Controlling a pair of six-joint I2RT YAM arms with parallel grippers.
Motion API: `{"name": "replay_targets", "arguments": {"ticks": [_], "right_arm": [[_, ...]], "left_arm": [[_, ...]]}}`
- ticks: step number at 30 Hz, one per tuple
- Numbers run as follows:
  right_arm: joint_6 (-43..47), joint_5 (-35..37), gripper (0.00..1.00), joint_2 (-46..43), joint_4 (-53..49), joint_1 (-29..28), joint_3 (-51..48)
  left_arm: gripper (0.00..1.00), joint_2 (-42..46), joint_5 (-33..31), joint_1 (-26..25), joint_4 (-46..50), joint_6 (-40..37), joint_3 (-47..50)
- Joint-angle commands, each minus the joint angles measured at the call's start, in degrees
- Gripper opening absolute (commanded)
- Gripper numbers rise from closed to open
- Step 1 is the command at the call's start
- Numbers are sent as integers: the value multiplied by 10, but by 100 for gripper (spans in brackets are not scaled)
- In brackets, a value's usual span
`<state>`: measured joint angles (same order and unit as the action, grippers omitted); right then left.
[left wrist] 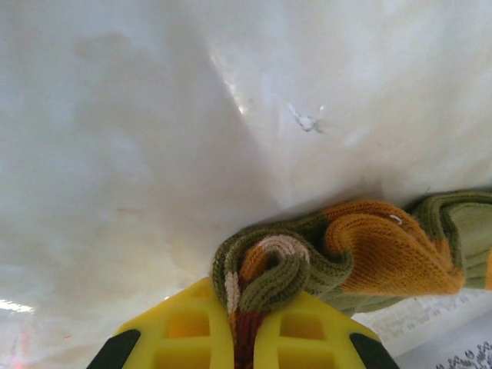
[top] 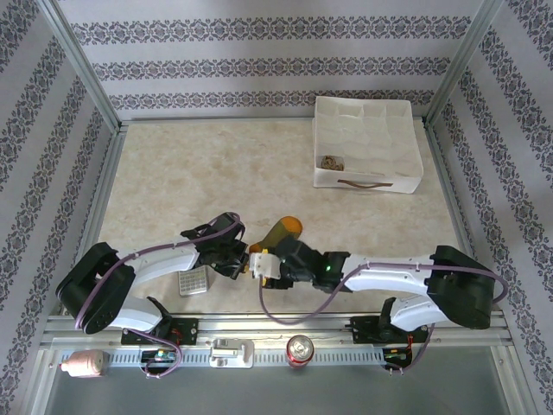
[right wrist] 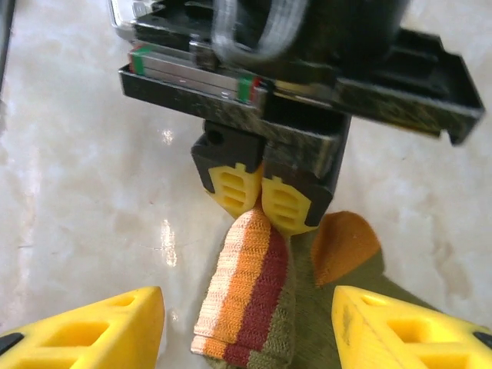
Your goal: Roll the socks
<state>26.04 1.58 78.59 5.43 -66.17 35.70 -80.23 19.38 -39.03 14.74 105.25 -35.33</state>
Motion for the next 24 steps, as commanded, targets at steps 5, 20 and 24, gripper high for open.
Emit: {"name": "replay_targets", "arguments": {"ticks": [5,20,24], "right_arm": [[65,245,57,103,11,-93,33],[-4,230,0,210,-59,-64,86],[-40,103,0,183,-69,-28,58]], "left_arm": [[0,-26,-13,-6,105,23,-19],[13,18,-19,-4,59,34,9],[59,68,-43,6,55,30,15]]}}
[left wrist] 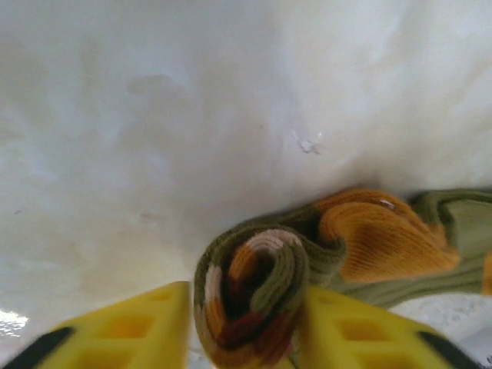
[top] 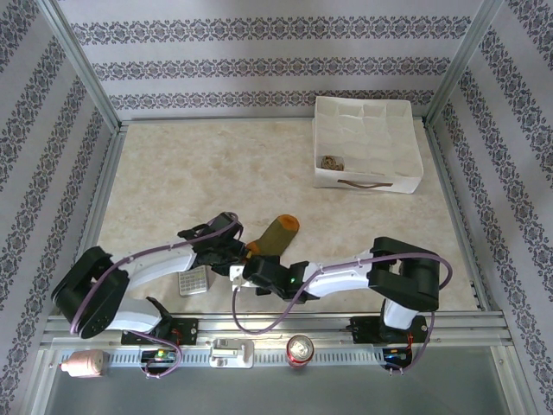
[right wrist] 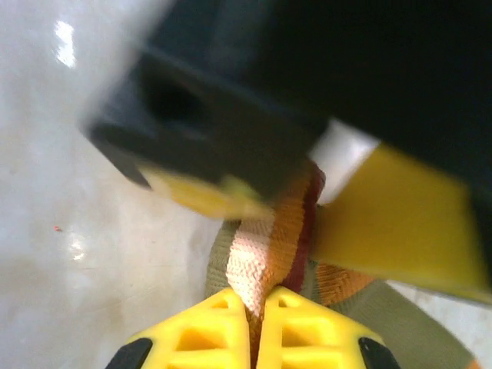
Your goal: Roll the socks
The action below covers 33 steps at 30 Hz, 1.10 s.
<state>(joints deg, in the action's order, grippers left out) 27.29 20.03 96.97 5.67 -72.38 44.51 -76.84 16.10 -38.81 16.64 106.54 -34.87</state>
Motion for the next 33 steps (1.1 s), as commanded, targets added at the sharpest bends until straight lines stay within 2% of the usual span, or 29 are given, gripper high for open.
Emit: {"name": "replay_targets", "arguments": {"ticks": [1,3,5,11,15,24,29,33], "right_arm": [[-59,-123,0,-7,-74,46,-35],[-71,-182,0,-13,-78,65,-40],[-86,-245,0,-17,-82,89,-45],[-142,-375,0,-27,-49,151,-81],[-184,-443,0,-21,-23,193,-102],[-263,-521,0,-6,13,267,-123],[-304,-554,0,10,29,297,-125],[-317,-559,0,21,22,312,-123]], "left_arm": [[68,47,-16,8,39,13,10],[79,68,-30,18,50,2,6],[81,90,-44,27,57,-9,6],[79,130,-62,39,63,-34,10],[72,124,-40,38,31,-57,16],[56,92,-22,7,-37,-92,22],[54,53,-19,-18,-93,-83,31],[50,22,-22,-30,-131,-86,28]]}}
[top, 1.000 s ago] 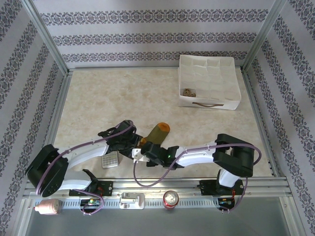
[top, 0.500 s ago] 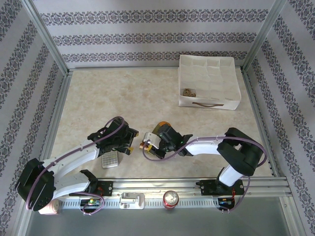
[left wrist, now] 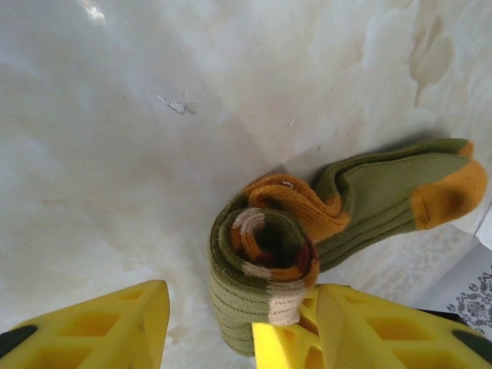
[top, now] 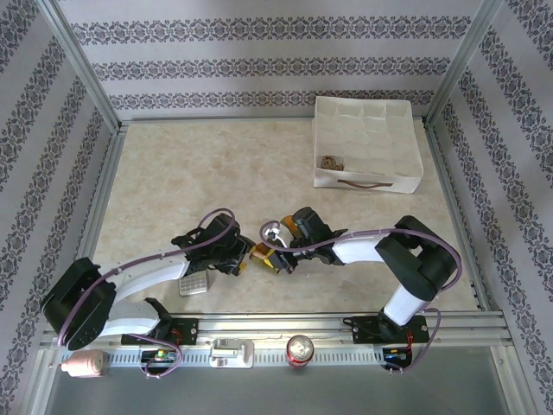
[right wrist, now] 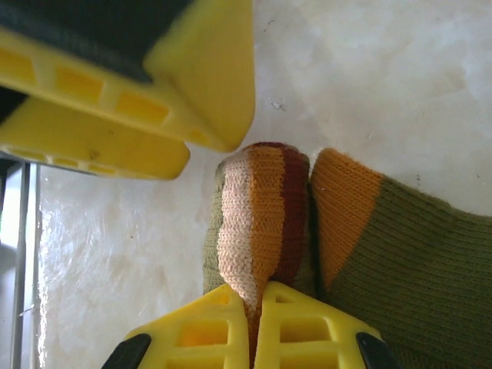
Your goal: Roll the socks
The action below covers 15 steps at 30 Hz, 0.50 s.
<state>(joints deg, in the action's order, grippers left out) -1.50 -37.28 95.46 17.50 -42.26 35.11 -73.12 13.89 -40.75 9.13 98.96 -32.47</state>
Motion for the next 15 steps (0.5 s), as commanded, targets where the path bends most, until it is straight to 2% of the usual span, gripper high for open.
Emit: {"name": "replay_targets", "arguments": {"ticks": [1,15], "right_arm": [[-34,12,0,39,-94,16,-29],[-59,5,0,75,-106,27,-11]], "left_arm": [[49,-25,2,-12,-63,-11,1],[49,-143,7,-21,-129,-29,-18]]}}
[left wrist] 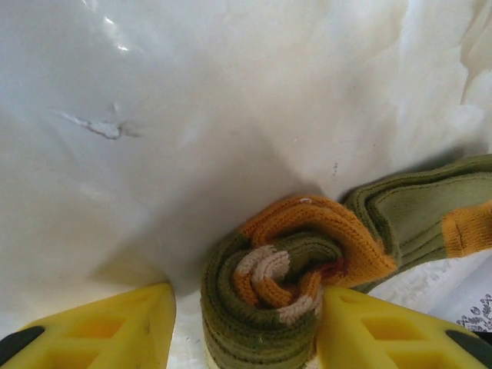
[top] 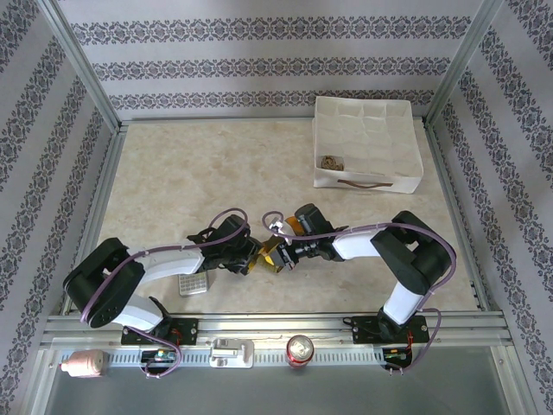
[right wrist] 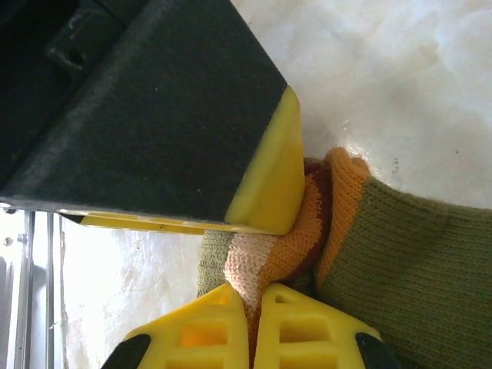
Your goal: Roll the socks
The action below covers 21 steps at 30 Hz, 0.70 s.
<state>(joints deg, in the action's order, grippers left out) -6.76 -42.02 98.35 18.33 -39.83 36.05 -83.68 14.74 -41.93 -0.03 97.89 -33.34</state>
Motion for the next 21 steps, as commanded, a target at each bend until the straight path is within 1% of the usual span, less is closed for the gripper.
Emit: {"name": "replay_targets", "arguments": {"ticks": [1,4,6,7,8,9,10,12,14,15,17,19,21], "right_arm": [[-8,52,0,50,-116,3,-19],[-11,53,0,59,-120,4,-13],[-12,54,0,61,-120,5,-12],[-12,55,0,61,-121,6,-11],[-10,55,0,60,-123,7,-10],[-8,57,0,60,-127,7,-8],[-3,59,0,61,-132,7,-4],[11,58,0,65,-147,4,9],[48,56,0,73,-177,-5,39],[74,53,0,78,-198,-13,55],[155,58,0,84,-246,-36,101],[236,65,0,87,-285,-55,141],[302,86,0,84,-307,-71,170]], "left_arm": [[49,-41,-2,-9,-37,-20,-10],[47,-54,2,-9,-36,-24,-15],[41,-63,9,-10,-36,-24,-15],[31,-67,12,-10,-36,-22,-14],[15,-71,15,-10,-34,-17,-11],[2,-70,17,-10,-29,-10,-7],[0,-66,17,-10,-16,0,0],[0,-42,7,-10,17,20,17],[0,2,-9,-9,69,34,35],[0,27,-17,-9,99,40,39],[0,81,-31,-9,155,55,50],[0,119,-32,-9,173,77,64],[0,138,-30,-10,184,97,74]]}}
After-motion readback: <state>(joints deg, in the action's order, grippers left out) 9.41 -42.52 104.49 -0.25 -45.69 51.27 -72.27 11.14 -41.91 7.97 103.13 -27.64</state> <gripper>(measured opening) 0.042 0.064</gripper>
